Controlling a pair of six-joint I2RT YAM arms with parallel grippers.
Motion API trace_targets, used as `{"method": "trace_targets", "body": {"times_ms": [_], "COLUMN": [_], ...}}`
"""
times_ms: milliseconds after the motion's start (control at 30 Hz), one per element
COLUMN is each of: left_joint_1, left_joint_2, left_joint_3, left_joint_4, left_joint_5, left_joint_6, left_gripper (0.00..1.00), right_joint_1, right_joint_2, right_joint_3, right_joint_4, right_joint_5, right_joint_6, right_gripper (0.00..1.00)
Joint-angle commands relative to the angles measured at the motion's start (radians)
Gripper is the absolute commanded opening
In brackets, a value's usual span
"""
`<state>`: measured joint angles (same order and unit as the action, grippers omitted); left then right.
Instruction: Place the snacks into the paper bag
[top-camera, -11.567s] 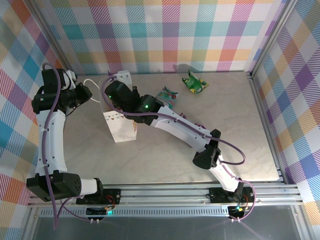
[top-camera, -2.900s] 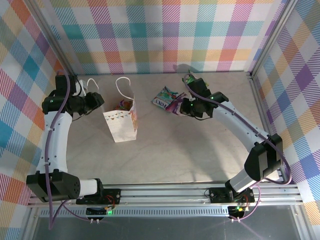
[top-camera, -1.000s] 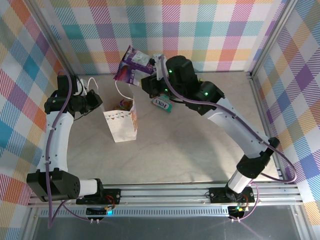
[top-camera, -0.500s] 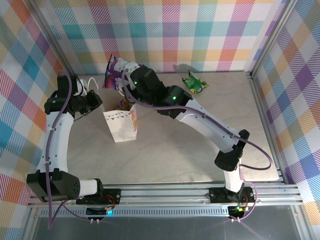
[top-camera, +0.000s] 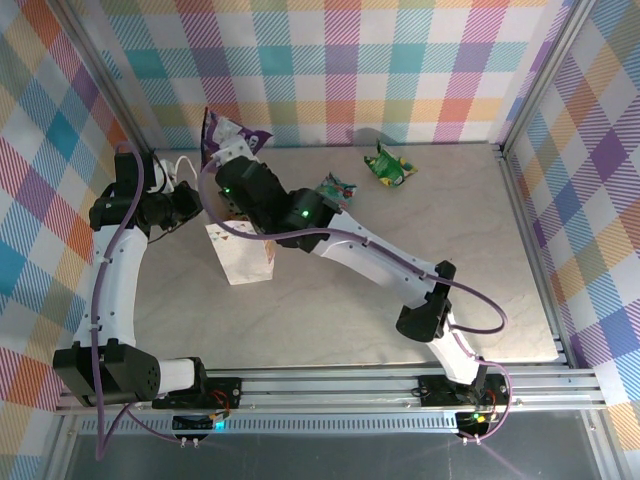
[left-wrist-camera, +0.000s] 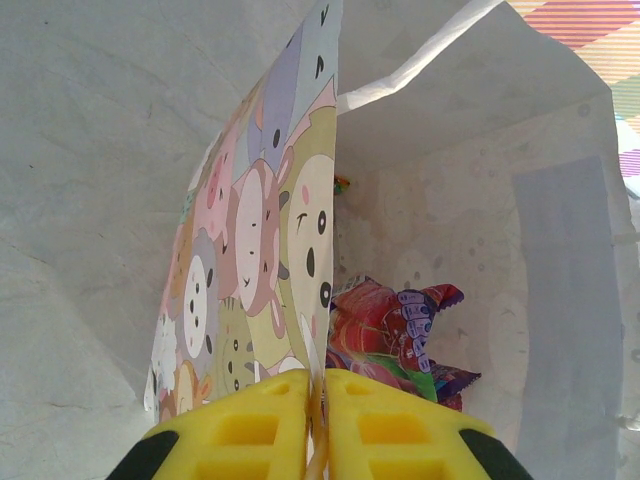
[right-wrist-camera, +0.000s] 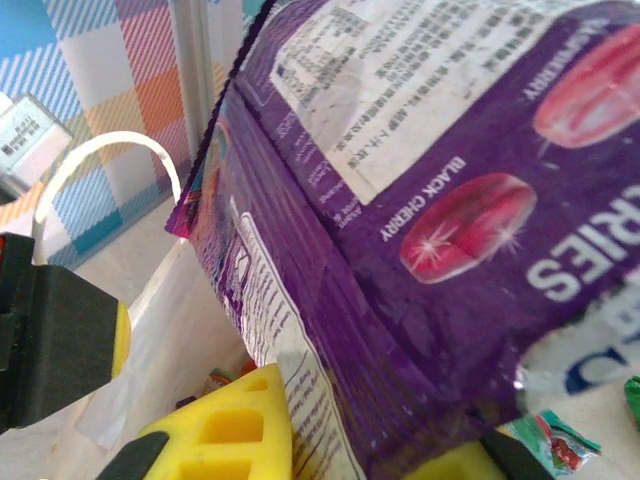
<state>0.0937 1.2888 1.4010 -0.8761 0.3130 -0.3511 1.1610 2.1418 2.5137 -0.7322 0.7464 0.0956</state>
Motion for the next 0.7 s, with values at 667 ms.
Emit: {"method": "trace_targets", "body": {"times_ms": [667], "left_joint_1": [-0.003], "left_joint_2": [-0.005], "left_joint_3": [-0.005], "left_joint_4": [-0.017], "left_joint_5": [0.016], "left_joint_6": [0.016], "left_gripper": [0.12], "right_joint_1": [0.031], "right_joint_2": [0.117], "right_joint_3": [0.093], "right_joint_4": [0.022], "right_joint_5": [0.115], "right_joint_6": [-0.061], "right_gripper": [0.15]}}
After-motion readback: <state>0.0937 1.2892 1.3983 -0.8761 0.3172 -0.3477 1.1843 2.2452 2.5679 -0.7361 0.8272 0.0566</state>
